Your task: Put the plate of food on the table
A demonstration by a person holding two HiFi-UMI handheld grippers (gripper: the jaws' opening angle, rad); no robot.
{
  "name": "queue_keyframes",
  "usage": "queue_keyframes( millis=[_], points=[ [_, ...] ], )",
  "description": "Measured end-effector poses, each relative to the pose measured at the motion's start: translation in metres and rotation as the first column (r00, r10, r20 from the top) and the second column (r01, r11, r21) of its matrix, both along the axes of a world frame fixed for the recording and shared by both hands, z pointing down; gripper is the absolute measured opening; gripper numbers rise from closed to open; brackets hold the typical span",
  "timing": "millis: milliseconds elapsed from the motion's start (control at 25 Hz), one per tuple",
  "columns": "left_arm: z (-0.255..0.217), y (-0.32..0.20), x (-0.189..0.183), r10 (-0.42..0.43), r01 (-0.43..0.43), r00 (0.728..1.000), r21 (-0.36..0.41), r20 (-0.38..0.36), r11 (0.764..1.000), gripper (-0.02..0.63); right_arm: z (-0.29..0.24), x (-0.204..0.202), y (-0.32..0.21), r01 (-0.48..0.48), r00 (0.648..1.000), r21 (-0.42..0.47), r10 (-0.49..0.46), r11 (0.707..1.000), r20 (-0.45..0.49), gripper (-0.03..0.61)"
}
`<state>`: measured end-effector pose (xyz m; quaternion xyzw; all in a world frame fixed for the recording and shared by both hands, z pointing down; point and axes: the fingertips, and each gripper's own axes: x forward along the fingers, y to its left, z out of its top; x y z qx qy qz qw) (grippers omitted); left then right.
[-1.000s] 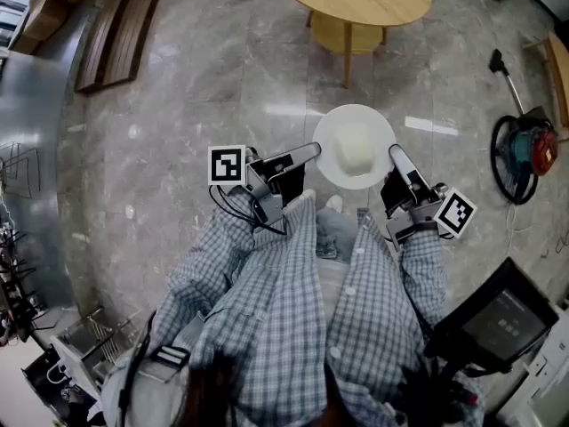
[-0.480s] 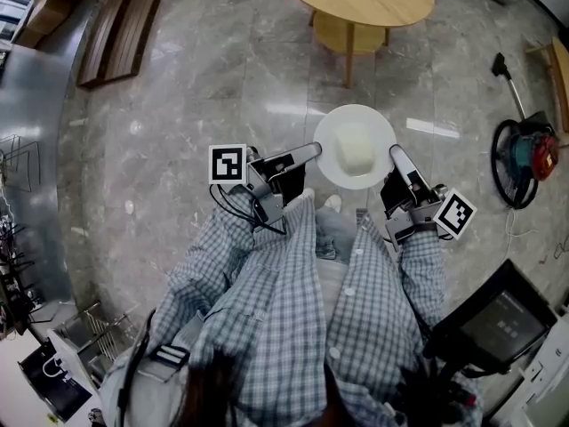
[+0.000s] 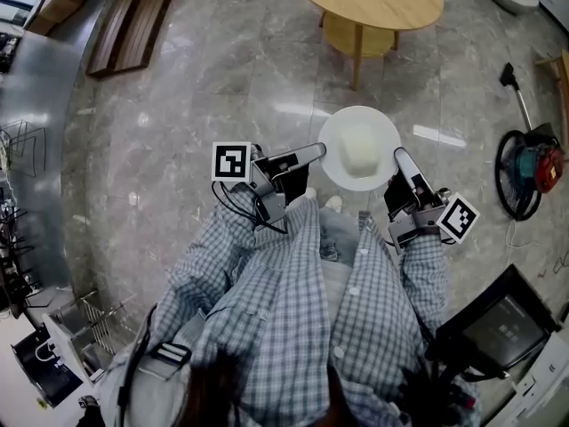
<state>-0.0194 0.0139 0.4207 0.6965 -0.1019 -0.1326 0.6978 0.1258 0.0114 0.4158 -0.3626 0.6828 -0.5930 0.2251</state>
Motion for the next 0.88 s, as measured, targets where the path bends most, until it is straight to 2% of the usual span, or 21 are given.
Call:
queue_keyframes(
  millis=[880],
  points=[
    [-0.016, -0.005, 0.004, 0.018, -0.018, 1.000, 0.014, -0.024, 1.000, 0.018, -0.018, 0.004, 0.000, -0.039, 0.999, -0.009, 0.039, 0.999, -0.024, 0.018]
  ],
)
